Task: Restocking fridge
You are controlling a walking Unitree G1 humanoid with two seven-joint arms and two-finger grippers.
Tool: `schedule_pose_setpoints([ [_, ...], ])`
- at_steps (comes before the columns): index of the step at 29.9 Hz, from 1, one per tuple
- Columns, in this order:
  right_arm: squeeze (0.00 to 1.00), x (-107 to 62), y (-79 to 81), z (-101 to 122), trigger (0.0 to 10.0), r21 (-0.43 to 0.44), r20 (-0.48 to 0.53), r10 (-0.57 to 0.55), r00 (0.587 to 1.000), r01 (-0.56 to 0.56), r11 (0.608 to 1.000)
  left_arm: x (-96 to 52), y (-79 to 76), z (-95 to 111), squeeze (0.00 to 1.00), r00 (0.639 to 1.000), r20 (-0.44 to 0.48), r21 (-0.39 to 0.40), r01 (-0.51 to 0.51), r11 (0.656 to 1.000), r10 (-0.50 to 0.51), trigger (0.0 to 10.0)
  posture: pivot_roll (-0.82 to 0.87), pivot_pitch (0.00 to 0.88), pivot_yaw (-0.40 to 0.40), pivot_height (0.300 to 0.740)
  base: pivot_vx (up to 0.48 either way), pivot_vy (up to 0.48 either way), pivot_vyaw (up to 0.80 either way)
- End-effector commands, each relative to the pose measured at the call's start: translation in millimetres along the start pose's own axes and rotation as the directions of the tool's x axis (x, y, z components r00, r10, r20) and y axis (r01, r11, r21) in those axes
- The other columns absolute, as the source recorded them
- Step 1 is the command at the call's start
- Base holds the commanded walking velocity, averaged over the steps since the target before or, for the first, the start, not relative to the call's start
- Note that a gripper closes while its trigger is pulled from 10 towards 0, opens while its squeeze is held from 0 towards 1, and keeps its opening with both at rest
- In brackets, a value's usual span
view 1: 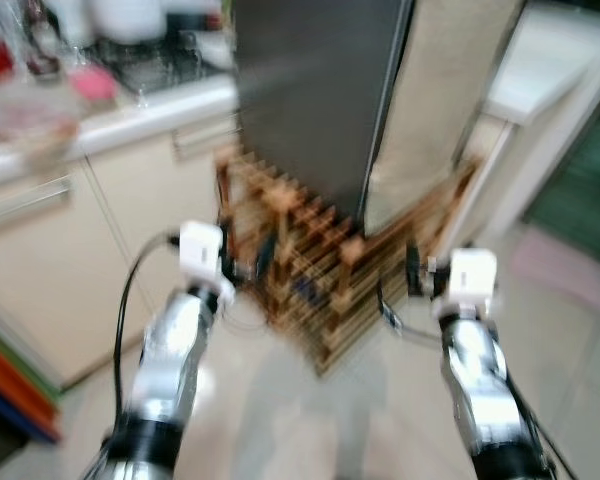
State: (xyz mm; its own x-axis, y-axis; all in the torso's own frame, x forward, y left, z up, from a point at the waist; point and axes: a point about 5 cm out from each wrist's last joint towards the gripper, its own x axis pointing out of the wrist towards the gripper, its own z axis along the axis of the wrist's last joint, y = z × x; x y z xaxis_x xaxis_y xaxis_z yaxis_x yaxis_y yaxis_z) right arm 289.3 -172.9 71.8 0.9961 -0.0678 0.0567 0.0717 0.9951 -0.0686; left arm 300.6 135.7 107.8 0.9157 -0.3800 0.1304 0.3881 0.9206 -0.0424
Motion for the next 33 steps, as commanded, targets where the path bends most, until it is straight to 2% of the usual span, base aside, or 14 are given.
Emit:
schedule_pose_setpoints([
  [1, 0.00, 0.4, -6.5, -1, 10.0, -0.005, -0.009, -0.018, 1.000, 0.018, 1.000, 4.0, -7.3, 2, 0.00, 0.999, 0.009, -0.001, 0.036, 0.999, -0.036, 10.0, 0.03, 0.000, -0.040, 0.740, 0.480, 0.000, -0.66],
  [7, 0.00, 2.0, -4.4, 0, 10.0, 0.002, 0.004, -0.011, 1.000, 0.011, 1.000, 6.0, -5.3, 3, 0.00, 1.000, 0.008, -0.012, 0.029, 1.000, -0.029, 10.0, 0.03, 0.000, -0.037, 0.740, 0.480, 0.000, -0.64],
  [10, 0.00, 3.0, -3.2, -2, 10.0, -0.004, -0.014, -0.007, 1.000, 0.006, 1.000, 7.5, -1.2, 2, 0.00, 1.000, -0.008, -0.018, -0.002, 1.000, 0.002, 10.0, 0.03, 0.000, -0.037, 0.740, 0.406, 0.000, 0.00],
  [15, 0.00, 3.6, -3.8, -3, 10.0, -0.011, -0.016, -0.009, 1.000, 0.009, 1.000, 8.6, 1.2, 4, 0.00, 1.000, -0.006, 0.003, -0.022, 1.000, 0.022, 10.0, 0.03, 0.000, -0.035, 0.740, 0.000, 0.000, 0.00],
  [20, 0.00, 3.4, -5.1, -4, 10.0, -0.016, -0.016, -0.012, 1.000, 0.012, 1.000, 10.4, 3.7, 10, 0.00, 1.000, -0.010, 0.003, 0.011, 1.000, -0.011, 10.0, 0.03, 0.000, -0.034, 0.740, 0.000, 0.000, 0.00],
  [23, 0.00, 1.7, -7.3, -6, 10.0, -0.020, -0.020, -0.017, 1.000, 0.017, 1.000, 17.8, 5.3, 17, 0.00, 0.999, -0.037, 0.033, 0.040, 0.999, -0.039, 10.0, 0.03, 0.000, -0.033, 0.740, 0.000, 0.000, 0.00],
  [25, 0.00, 0.5, -7.9, -7, 10.0, -0.021, -0.025, -0.019, 1.000, 0.018, 1.000, 24.3, 2.3, 23, 0.00, 0.998, -0.027, 0.011, 0.065, 0.998, -0.065, 10.0, 0.03, 0.000, -0.030, 0.740, 0.000, 0.000, 0.00],
  [27, 0.00, -0.6, -7.9, -8, 10.0, -0.021, -0.028, -0.017, 0.999, 0.017, 1.000, 32.4, -0.5, 28, 0.00, 0.997, -0.020, 0.049, 0.082, 0.995, -0.081, 10.0, 0.03, 0.000, -0.028, 0.740, 0.000, 0.000, 0.00],
  [31, 0.00, -2.4, -6.8, -9, 10.0, -0.019, -0.029, -0.017, 0.999, 0.016, 1.000, 48.4, -7.7, 32, 0.00, 0.994, -0.026, 0.027, 0.110, 0.994, -0.109, 10.0, 0.02, 0.000, -0.023, 0.740, 0.000, 0.000, 0.00],
  [32, 0.00, -2.8, -5.6, -9, 10.0, -0.017, -0.030, -0.015, 0.999, 0.014, 1.000, 55.3, -12.8, 31, 0.00, 0.993, -0.067, 0.020, 0.098, 0.995, -0.096, 10.0, 0.01, 0.000, -0.022, 0.740, 0.000, 0.000, 0.00],
  [33, 0.00, -2.8, -5.6, -9, 10.0, -0.017, -0.030, -0.015, 0.999, 0.014, 1.000, 55.3, -12.8, 31, 0.00, 0.993, -0.067, 0.020, 0.098, 0.995, -0.096, 10.0, 0.01, 0.000, -0.022, 0.740, 0.000, 0.000, 0.00],
])
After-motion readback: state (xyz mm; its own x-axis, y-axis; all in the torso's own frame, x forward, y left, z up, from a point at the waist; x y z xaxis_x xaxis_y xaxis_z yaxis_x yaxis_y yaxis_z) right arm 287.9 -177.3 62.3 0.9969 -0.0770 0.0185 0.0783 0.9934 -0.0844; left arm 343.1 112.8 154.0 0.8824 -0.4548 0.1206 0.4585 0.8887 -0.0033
